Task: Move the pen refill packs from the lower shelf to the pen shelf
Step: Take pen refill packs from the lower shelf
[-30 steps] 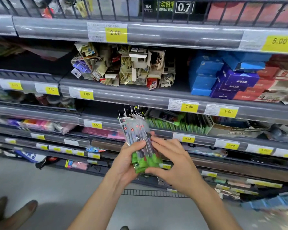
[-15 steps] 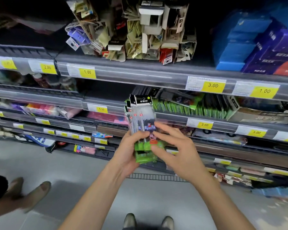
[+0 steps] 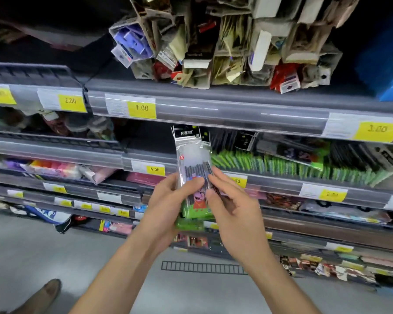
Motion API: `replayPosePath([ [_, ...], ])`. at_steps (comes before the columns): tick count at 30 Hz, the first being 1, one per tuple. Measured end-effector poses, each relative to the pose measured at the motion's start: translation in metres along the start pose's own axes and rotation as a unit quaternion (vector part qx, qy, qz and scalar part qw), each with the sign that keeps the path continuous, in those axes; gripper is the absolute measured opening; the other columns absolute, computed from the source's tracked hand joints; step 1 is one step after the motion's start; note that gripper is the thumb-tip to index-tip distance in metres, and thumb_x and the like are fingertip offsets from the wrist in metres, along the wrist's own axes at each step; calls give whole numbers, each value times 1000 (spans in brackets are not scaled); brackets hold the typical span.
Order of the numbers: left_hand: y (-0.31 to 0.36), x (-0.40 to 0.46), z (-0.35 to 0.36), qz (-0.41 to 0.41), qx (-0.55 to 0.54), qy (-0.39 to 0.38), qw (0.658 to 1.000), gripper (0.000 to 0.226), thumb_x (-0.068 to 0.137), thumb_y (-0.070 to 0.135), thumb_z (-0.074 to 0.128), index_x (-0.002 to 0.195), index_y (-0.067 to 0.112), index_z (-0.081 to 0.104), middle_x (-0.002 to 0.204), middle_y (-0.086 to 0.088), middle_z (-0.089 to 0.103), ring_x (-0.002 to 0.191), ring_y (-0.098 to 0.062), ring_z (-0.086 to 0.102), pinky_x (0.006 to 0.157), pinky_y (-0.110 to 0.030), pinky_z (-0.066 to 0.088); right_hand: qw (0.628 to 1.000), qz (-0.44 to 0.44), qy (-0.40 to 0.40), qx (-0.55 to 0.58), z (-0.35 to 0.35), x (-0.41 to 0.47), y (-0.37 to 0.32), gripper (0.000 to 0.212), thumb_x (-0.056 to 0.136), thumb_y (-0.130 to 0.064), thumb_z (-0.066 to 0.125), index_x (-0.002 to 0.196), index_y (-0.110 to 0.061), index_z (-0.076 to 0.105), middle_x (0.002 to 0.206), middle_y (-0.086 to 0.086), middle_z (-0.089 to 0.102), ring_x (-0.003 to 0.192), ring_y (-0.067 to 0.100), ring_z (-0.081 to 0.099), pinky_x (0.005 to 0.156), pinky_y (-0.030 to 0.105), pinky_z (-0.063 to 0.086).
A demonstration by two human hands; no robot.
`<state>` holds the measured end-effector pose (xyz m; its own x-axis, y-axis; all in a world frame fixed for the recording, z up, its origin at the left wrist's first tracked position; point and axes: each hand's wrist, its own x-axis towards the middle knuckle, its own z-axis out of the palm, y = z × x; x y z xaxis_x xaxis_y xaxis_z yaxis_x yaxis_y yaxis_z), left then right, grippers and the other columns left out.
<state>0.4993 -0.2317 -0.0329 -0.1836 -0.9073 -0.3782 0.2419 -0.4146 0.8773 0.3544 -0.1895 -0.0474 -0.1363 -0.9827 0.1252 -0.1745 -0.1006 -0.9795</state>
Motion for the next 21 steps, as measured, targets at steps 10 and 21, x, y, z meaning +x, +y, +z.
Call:
replayPosePath([
  [10,76,132,0,171,262,152,937,30,88,14,83,116,17,74,112,3,76,102,-11,72,91,-27,57,985,-70,116,-109,-54,35,37,24,96,-18,60,101,-39,72,122,-26,64,114,-2,62,81,10,51],
  [21,92,169,1,73,491,97,862,21,91,-1,63,75,13,60,97,-15,60,87,-25,51,71,-35,44,971,-109,116,-179,-61,29,35,21,92,-32,58,106,-42,70,125,-32,57,114,-2,58,74,8,46],
])
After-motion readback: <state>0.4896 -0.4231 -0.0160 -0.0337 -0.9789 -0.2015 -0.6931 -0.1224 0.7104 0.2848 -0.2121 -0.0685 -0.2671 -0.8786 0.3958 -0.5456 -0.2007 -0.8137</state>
